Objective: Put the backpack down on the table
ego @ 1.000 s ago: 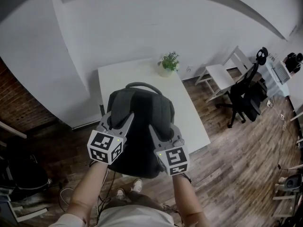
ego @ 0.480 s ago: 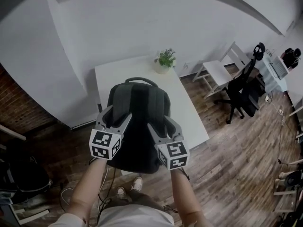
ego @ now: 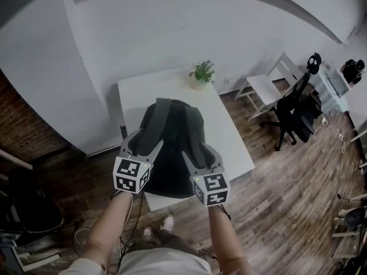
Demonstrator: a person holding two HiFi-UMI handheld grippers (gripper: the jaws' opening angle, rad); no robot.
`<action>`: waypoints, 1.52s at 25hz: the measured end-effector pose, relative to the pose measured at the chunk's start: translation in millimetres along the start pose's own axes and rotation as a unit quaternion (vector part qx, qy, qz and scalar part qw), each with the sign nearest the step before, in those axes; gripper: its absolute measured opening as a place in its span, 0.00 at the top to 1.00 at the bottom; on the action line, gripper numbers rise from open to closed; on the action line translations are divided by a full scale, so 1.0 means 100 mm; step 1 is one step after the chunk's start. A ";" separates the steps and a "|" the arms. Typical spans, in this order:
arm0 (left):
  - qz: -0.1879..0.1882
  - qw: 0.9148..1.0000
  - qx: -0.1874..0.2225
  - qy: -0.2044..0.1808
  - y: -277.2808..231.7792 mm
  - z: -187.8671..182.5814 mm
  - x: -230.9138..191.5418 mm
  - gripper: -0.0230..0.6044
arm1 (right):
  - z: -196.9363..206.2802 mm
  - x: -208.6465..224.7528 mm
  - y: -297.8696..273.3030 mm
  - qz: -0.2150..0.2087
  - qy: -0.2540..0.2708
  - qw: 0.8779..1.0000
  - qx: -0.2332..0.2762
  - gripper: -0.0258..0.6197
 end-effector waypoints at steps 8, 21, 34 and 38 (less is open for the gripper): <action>0.006 1.000 -0.001 -0.005 0.06 -0.01 0.04 0.51 | 0.04 0.01 0.09 0.014 -0.009 1.000 -0.004 0.60; -0.018 0.999 0.018 -0.020 0.35 -0.10 0.18 0.84 | 0.01 -0.05 0.43 0.048 -0.008 0.999 0.002 0.60; -0.019 0.998 0.047 -0.022 1.05 -0.14 0.46 0.94 | -0.28 -0.42 1.03 0.064 -0.013 0.996 0.064 0.87; -0.013 0.998 0.066 -0.021 1.28 -0.21 0.54 0.94 | -0.38 -0.55 1.23 0.069 -0.012 0.994 0.084 0.88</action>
Point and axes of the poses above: the fingertips, and each gripper's own axes: y backward along the fingers, x to its right, z out of its underside, the point moved 9 cm from there along y, backward along the fingers, and after that the axes turned 14 degrees about z, right-handed, at the moved point
